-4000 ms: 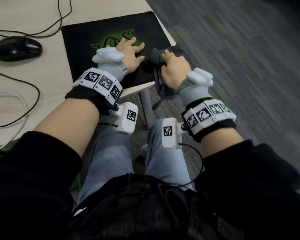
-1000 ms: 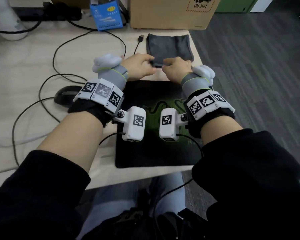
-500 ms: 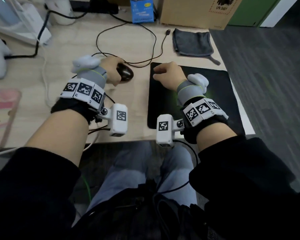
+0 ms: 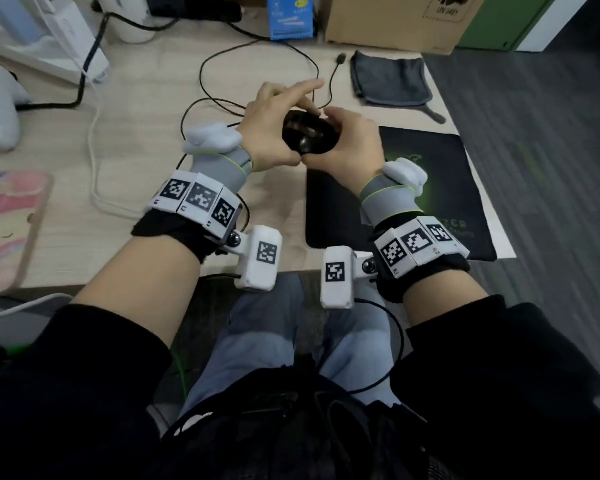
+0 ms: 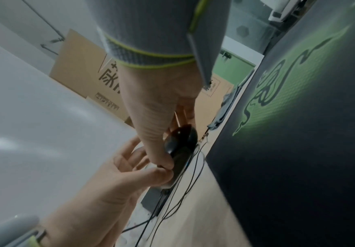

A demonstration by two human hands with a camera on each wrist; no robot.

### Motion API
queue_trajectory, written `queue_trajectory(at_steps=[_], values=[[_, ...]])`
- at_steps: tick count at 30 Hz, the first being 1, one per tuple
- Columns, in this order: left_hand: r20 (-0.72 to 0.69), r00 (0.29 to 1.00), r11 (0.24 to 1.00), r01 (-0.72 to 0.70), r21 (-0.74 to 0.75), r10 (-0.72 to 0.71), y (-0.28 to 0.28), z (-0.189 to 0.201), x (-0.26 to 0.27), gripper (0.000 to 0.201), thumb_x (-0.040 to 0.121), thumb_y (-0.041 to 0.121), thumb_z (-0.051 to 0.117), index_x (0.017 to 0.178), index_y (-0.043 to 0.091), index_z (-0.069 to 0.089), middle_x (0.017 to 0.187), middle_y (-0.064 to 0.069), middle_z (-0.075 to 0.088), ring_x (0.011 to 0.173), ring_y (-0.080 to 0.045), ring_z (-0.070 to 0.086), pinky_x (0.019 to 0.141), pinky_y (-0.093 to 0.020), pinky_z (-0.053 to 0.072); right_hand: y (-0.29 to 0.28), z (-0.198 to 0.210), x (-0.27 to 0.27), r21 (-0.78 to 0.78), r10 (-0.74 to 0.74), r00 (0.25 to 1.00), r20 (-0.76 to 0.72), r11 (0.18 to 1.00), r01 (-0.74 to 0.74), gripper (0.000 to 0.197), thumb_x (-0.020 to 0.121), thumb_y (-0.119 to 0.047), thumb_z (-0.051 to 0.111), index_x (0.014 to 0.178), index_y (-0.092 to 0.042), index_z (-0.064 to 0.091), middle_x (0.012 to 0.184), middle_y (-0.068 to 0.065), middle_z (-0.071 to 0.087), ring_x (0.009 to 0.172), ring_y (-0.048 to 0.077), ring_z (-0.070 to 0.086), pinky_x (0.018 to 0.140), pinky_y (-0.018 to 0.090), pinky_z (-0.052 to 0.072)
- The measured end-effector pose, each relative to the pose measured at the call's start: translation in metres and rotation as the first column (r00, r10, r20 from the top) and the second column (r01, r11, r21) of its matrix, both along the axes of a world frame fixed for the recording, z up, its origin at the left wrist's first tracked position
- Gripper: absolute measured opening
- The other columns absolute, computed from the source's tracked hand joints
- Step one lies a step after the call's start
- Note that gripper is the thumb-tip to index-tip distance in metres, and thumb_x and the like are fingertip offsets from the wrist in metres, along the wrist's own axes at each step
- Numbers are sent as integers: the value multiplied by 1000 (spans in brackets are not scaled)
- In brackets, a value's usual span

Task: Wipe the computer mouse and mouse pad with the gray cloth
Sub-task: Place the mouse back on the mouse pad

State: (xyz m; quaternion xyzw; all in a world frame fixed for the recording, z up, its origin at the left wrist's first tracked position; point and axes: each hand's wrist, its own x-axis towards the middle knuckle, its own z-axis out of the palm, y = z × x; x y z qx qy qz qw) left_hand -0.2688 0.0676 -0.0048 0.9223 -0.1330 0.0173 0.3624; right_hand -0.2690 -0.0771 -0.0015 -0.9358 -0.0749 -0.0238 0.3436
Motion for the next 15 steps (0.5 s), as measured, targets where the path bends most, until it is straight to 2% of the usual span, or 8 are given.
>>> queue_trajectory(at_steps=[2,4,7,9,12,15], values=[[-23,999,999,-24,-33,23,-8,-5,6,104,64,15,73,151,23,16,142,5,45,133,-22,28,113,-28,26,-19,1,-4,7,-113,993,30,994,113,64,64,-31,78,122,-10,60,116,7,68,113,24,61,97,33,47],[-83,992,995,-97,21,98,-13,-10,12,105,69,25,79,151,19,14,150,-3,36,138,-27,25,115,-32,24,-38,0,-9,51,-234,971,42,971,232,70,65,-35,77,128,-14,57,122,5,67,117,21,59,101,29,45],[-115,968,957,-197,212,225,-27,-20,21,90,70,39,78,144,14,33,143,-11,45,134,-33,33,109,-39,32,-69,-8,-18,125,-400,915,62,912,390,65,66,-34,76,126,-17,58,120,1,67,114,17,60,95,22,44],[-105,949,924,-259,283,298,-32,-26,23,84,71,38,77,141,12,38,138,-13,49,131,-35,37,105,-42,35,-84,-15,-24,191,-491,870,43,859,476,60,66,-33,77,122,-18,60,118,-2,67,111,14,61,88,17,42],[-168,914,896,-301,327,368,-42,-35,29,68,74,32,75,132,11,47,129,-14,58,123,-34,49,100,-39,43,-107,-31,-31,220,-592,806,23,789,573,62,65,-37,78,119,-18,57,118,-2,64,109,14,60,92,24,44],[-197,897,897,-331,294,396,-52,-41,28,42,78,18,69,119,11,60,120,-12,65,114,-31,58,96,-34,46,-120,-45,-33,152,-622,782,-42,769,621,66,65,-40,79,120,-15,53,121,-1,59,111,17,57,98,34,43]])
